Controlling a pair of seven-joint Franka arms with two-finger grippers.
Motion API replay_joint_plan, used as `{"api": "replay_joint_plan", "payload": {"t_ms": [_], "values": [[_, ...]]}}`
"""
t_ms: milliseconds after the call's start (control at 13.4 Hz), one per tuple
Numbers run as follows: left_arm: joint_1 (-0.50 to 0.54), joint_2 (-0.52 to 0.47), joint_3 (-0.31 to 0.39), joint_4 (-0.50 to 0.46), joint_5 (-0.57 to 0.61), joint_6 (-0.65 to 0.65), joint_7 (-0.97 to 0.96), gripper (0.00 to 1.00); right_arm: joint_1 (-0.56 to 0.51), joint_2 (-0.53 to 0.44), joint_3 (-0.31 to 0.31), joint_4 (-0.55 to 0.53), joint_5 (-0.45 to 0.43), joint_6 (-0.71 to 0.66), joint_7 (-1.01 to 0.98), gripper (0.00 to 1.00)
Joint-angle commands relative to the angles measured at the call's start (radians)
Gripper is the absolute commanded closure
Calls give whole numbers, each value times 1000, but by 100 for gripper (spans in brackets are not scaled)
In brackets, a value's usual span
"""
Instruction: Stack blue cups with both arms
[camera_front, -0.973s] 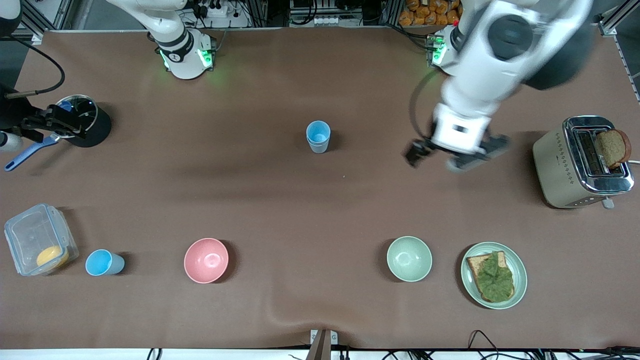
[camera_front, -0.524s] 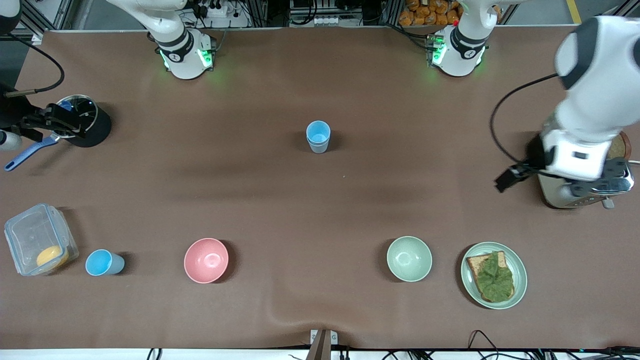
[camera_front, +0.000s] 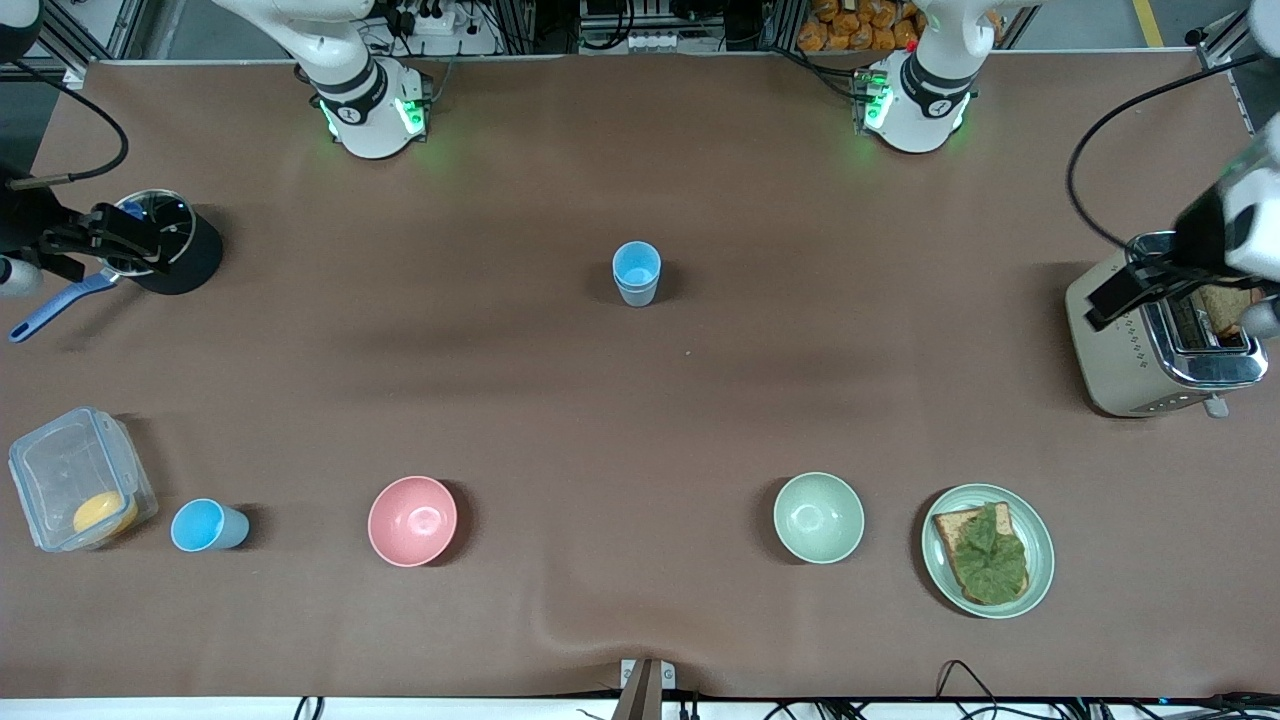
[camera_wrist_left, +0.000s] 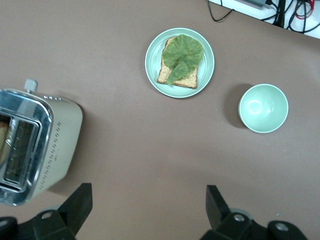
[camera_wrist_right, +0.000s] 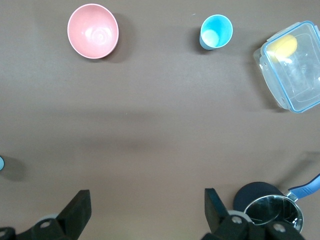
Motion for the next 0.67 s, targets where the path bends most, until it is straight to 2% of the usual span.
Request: {"api": "replay_joint_plan", "payload": {"t_ms": [0,225,599], "values": [[8,-13,15,19,-33,-40,69,0,18,-21,2,-18,10,6,3,0],[0,0,6,76,-19,-93,69,0,26,-21,2,-21,12,3,3,0],[-12,3,4,82,-19,-115,83,0,26,-23,1,-21,10,-2,3,0]]}}
